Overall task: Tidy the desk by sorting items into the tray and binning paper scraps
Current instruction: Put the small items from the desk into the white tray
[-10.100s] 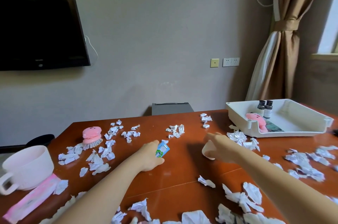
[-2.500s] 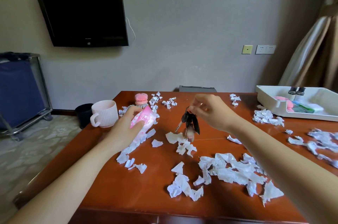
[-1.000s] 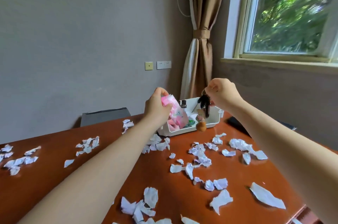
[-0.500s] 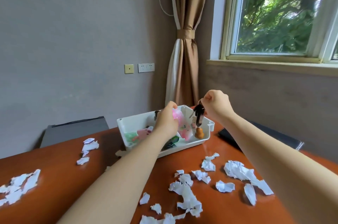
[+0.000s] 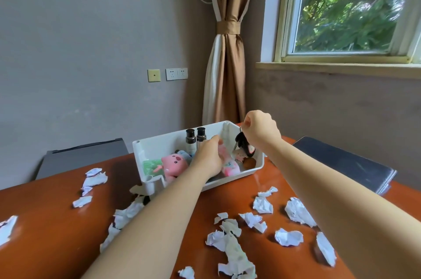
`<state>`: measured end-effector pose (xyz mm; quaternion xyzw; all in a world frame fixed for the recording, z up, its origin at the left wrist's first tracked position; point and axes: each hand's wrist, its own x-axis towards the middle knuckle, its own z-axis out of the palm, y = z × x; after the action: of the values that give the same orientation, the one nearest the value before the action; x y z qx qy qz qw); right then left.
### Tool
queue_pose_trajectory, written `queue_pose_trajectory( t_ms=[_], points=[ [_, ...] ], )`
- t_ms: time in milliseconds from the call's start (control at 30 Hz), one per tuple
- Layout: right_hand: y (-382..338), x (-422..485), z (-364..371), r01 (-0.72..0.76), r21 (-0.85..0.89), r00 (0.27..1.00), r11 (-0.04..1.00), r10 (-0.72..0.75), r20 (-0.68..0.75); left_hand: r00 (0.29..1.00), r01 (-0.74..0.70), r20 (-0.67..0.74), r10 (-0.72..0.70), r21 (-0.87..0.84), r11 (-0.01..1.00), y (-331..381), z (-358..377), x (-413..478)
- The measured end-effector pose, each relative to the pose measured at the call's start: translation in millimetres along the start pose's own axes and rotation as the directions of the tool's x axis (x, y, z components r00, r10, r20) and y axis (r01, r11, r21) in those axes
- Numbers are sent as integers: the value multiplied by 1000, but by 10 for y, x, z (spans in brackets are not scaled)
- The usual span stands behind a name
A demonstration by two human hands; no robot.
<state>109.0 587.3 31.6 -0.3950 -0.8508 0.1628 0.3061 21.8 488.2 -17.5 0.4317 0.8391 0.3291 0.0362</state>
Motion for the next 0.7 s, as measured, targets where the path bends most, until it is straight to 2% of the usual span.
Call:
queue_pose_trajectory(
  t_ms=[267,467,567,700],
  points=[
    [-42,98,217,48,18,999,999,-48,17,996,-49,79,41,100,994,-105,68,5],
    [-133,116,284,186,-204,957,961,-131,257,994,-81,92,65,180,980,-113,68,-48],
    [-139,109,304,219,-297,932,929,-109,345,994,-84,91,67,190,978,-105,50,-62],
    [-115,119,353,164,-236,906,958,-51,421,992,-93,100,74,197,976,-120,45,-65]
  ],
)
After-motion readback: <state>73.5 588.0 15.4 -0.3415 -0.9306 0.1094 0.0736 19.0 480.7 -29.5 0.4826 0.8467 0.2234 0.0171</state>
